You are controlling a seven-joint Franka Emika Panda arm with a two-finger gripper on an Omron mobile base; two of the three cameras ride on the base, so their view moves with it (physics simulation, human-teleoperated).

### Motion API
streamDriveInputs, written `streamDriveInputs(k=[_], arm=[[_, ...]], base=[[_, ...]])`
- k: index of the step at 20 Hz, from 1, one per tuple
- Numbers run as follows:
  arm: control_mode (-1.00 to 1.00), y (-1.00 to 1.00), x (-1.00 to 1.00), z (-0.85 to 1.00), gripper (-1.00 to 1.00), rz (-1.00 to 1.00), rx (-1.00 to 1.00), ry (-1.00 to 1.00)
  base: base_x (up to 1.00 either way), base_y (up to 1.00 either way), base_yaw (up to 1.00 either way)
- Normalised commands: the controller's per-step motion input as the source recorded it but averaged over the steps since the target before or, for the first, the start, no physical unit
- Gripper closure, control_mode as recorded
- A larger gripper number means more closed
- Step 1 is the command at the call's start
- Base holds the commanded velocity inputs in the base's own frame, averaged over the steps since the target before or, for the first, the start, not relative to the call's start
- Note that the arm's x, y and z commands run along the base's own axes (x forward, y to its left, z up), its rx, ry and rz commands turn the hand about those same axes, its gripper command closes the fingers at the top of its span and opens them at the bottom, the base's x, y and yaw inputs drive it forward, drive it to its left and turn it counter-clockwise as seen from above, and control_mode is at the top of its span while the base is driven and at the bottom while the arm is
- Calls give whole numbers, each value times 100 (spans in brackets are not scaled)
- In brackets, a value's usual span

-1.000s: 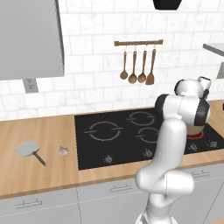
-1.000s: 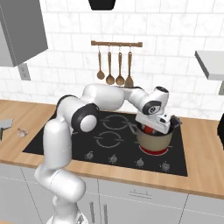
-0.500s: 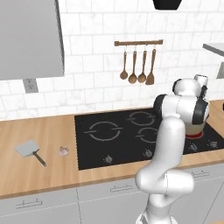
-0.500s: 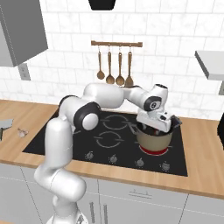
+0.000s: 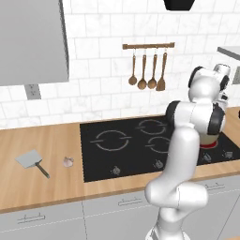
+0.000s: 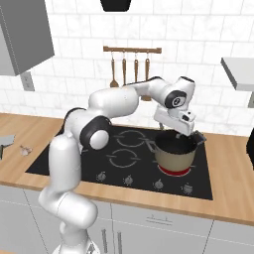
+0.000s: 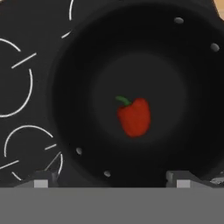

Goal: Put the bell pepper and garlic in the pot. Retrieve the spatula and lightly stir the vegetables in the pot.

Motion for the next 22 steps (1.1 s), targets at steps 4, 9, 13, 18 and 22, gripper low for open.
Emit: streamDriveInputs(k=[4,9,13,18,22], arm=[[-100,21,-6,18,-100,9,0,-2],[-100,21,-15,13,-100,3,0,-7],[-100,89,-36,18,-100,16,0,-4],[-100,100,-14,0,-100,32,-11,1],[-100,100,-37,-3,-100,54,-14,2]], base=[[0,0,0],[0,0,0],[0,0,0],[0,0,0],[0,0,0]])
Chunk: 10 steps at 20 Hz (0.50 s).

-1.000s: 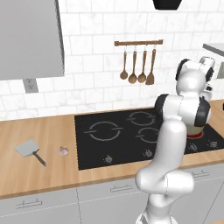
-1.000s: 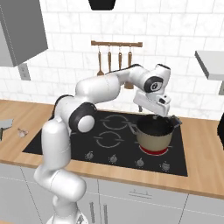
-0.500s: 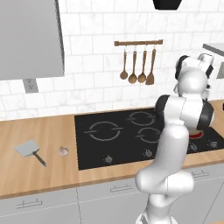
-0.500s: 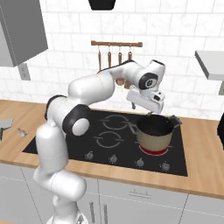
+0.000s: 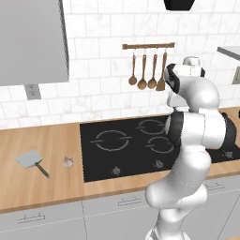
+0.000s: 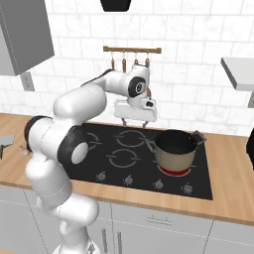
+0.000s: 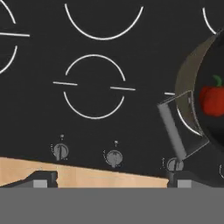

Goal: Put the bell pepper and garlic in the pot. Retrieve the spatula and lightly stir the vegetables in the pot.

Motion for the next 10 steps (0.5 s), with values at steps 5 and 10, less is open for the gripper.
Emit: streamDriveInputs(k=[5,10], arm=[[-100,100,-39,-21,-100,61,-9,1],[-100,100,-8,-19,-100,26,-4,0]], base=[[0,0,0],[0,0,0]])
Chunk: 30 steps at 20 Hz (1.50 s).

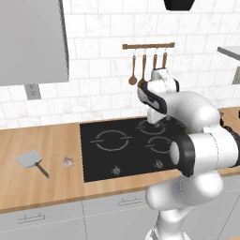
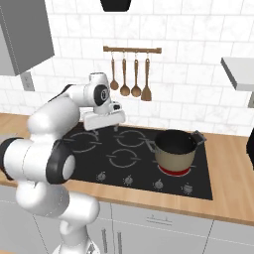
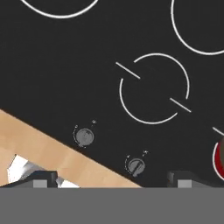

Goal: Put the bell pepper and garlic in the pot. Retrieve the spatula and lightly stir the vegetables in the pot.

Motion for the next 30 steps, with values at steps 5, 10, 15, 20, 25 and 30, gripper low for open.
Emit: streamDriveInputs(k=[5,10,15,20,25,30], arm=[[-100,100,-2,-3,-100,4,0,0],[-100,100,0,-3,-100,0,0,1],[-100,100,-6,-6,-100,0,1,1],[-100,100,-8,-11,-100,0,6,0],[-100,96,-3,-19,-100,0,11,0],[-100,88,0,-38,-100,0,9,0]], base=[[0,0,0],[0,0,0],[0,0,0],[0,0,0],[0,0,0],[0,0,0]])
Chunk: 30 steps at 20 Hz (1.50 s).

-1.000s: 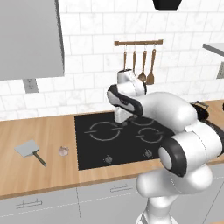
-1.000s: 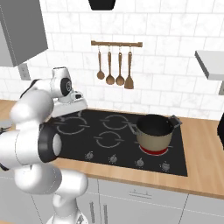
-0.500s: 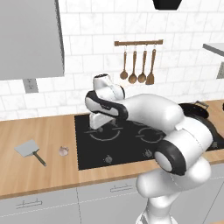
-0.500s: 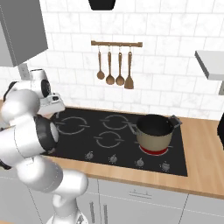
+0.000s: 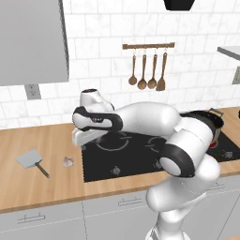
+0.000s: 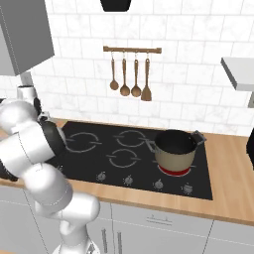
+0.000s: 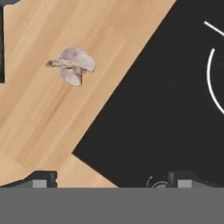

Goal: Put the bell pepper and garlic in the pot. Retrieve the spatula and lightly stir the vegetables in the pot.

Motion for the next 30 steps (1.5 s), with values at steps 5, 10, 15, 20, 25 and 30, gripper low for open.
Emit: streamDriveInputs(k=[5,10,15,20,25,30], arm=[[-100,68,2,-45,-100,0,3,0],[-100,52,25,-22,-100,0,1,-2],[-100,24,33,-13,-100,0,1,-2],[-100,5,10,-9,-100,0,0,0],[-100,9,0,-18,-100,0,0,0],[-100,1,0,-18,-100,0,0,0]], base=[[0,0,0],[0,0,0],[0,0,0],[0,0,0],[0,0,0],[0,0,0]])
